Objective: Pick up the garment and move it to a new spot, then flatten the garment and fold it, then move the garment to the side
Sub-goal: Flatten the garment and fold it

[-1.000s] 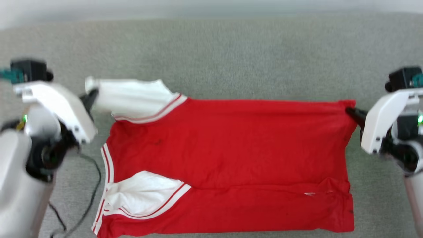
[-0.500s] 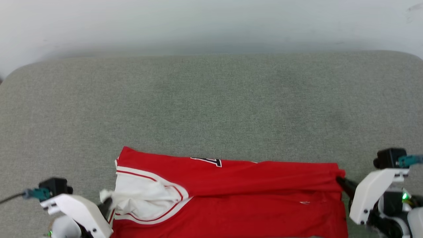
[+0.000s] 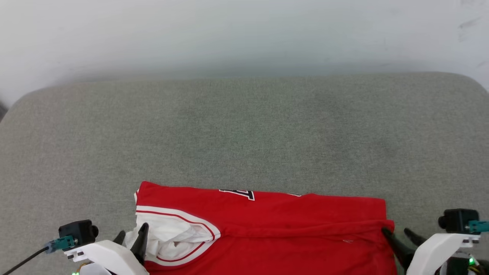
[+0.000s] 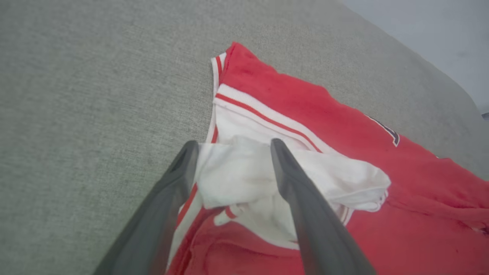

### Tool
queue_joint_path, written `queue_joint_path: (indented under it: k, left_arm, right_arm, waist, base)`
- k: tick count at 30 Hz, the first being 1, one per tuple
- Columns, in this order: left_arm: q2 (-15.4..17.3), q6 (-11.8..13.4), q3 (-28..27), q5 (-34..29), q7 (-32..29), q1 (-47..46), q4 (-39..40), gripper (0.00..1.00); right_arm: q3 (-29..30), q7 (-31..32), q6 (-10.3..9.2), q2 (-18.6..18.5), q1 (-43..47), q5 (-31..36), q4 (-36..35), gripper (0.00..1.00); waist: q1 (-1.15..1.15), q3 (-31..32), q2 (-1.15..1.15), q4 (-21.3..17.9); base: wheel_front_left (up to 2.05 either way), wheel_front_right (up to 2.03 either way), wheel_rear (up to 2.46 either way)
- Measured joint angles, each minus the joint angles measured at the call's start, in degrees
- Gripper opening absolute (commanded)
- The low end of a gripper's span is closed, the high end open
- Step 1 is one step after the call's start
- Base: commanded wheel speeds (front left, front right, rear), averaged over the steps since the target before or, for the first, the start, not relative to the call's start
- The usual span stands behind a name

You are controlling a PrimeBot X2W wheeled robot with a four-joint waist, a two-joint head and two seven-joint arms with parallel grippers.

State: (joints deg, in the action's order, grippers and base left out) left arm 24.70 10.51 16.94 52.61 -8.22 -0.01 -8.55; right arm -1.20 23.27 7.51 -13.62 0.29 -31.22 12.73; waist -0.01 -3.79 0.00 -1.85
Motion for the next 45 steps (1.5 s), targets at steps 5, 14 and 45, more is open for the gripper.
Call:
queue_joint_path:
  k: [5,14,45]
  left_arm:
    - [-0.9,1.2,0.7,-4.3,5.8,-0.3,3.4,1.0]
    - [-2.8,3.6,3.1,-14.7,18.2,-2.2,7.6,1.0]
    - [-2.4,4.9,7.2,-22.8,20.7,-5.5,16.7,1.0]
  right_arm:
    - [2.6,-0.9,0.0,-0.6,1.1,0.6,-6.0,1.0]
    - [13.5,7.9,0.0,-2.8,0.9,2.0,-9.7,1.0]
    - [7.1,23.9,-0.01,0.8,-6.1,-1.4,7.3,0.0]
  waist:
    - [0.0,2.1,0.0,-0.6]
    - [0.0,4.0,0.0,0.3]
    - [0.01,-0.3,0.0,9.8]
  base:
    - [0.0,0.0,0.0]
    - [0.0,0.0,0.0]
    - [0.0,0.0,0.0]
